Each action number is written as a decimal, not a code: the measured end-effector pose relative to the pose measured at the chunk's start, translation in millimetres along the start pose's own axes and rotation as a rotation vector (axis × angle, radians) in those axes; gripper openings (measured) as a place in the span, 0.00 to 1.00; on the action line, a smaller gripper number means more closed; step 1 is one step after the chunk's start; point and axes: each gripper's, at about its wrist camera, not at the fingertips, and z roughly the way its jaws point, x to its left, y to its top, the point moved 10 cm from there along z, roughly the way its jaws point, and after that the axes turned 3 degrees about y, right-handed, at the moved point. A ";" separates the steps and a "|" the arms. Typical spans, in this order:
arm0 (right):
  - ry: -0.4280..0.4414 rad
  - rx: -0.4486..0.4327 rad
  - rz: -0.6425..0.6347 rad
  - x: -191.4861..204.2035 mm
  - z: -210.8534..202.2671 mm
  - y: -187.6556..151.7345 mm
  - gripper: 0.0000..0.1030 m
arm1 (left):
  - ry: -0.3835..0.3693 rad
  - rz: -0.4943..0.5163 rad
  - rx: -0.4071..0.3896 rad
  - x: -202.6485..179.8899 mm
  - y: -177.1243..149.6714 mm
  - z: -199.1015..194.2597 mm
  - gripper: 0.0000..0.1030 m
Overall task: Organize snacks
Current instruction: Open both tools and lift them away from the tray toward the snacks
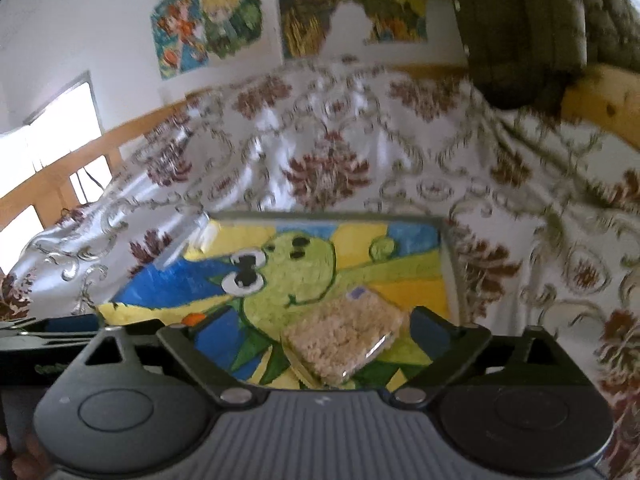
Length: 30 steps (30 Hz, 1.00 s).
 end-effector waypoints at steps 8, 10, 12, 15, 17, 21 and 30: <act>-0.015 -0.174 -0.043 6.6 -51.9 15.9 1.00 | 0.037 0.030 -0.115 -4.1 9.3 -50.1 0.99; -0.031 -0.194 -0.039 3.0 -63.8 13.1 1.00 | 0.040 0.027 -0.130 -4.6 5.2 -60.5 0.99; -0.051 -0.198 -0.028 -1.3 -73.7 8.2 1.00 | 0.034 0.023 -0.141 -5.2 -0.9 -71.4 0.99; -0.066 -0.192 0.005 -7.9 -88.0 -1.0 1.00 | 0.039 0.013 -0.143 -4.2 -11.8 -85.8 0.99; -0.077 -0.188 0.030 -11.9 -97.9 -8.7 1.00 | 0.041 0.006 -0.144 -2.3 -19.8 -96.3 0.99; -0.085 -0.182 0.065 -13.8 -116.5 -23.0 1.00 | 0.057 0.000 -0.155 5.5 -36.7 -120.0 0.99; -0.122 -0.131 0.086 -7.6 -149.3 -60.9 1.00 | 0.093 -0.042 -0.149 26.0 -69.3 -162.5 0.99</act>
